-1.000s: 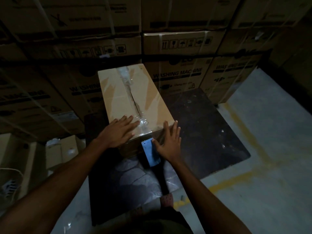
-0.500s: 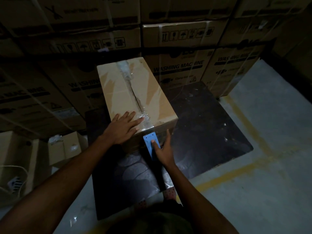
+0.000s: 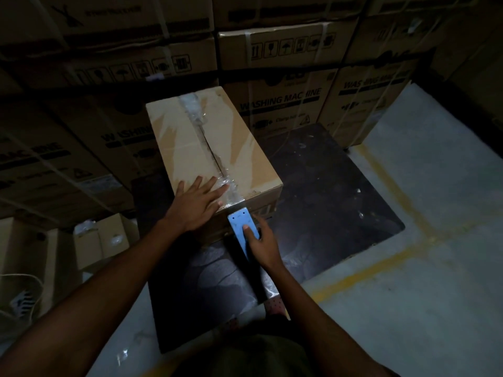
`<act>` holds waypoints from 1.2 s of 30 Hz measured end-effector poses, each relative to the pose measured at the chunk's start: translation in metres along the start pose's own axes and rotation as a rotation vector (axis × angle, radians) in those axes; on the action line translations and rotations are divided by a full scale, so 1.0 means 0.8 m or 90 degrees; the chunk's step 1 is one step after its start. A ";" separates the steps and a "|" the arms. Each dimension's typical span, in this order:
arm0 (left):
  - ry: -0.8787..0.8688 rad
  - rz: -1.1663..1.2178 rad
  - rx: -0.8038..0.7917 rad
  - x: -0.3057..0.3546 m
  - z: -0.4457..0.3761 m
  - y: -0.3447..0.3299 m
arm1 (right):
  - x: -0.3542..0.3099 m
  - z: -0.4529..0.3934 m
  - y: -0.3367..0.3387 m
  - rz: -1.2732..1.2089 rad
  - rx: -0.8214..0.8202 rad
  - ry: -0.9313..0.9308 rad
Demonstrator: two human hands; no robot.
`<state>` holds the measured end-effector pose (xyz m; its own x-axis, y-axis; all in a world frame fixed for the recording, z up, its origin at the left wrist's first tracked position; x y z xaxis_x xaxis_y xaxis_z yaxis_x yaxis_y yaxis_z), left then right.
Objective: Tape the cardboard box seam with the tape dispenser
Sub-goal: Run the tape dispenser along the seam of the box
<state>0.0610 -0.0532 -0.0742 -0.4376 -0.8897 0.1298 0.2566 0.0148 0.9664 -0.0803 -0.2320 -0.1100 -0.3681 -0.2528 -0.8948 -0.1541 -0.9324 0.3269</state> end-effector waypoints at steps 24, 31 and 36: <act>0.020 0.010 0.020 0.007 -0.001 -0.001 | -0.010 -0.007 0.014 0.131 0.050 -0.144; 0.018 0.008 0.030 0.009 0.000 0.000 | -0.007 -0.015 0.012 0.125 0.031 -0.159; 0.024 -0.004 0.032 0.010 -0.003 0.002 | 0.012 -0.001 0.000 0.074 0.036 -0.226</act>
<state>0.0598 -0.0613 -0.0723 -0.4058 -0.9066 0.1158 0.2098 0.0309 0.9773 -0.0830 -0.2348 -0.1191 -0.6798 -0.2412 -0.6926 -0.1394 -0.8847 0.4449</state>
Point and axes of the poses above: each hand's wrist, its own z-axis away from the middle knuckle, its own y-axis out of the back of the hand, x = y × z, the point moved 8 cm from there along -z, towards the middle knuckle, and after that the axes turned 6 degrees about y, right-handed, at the moved point
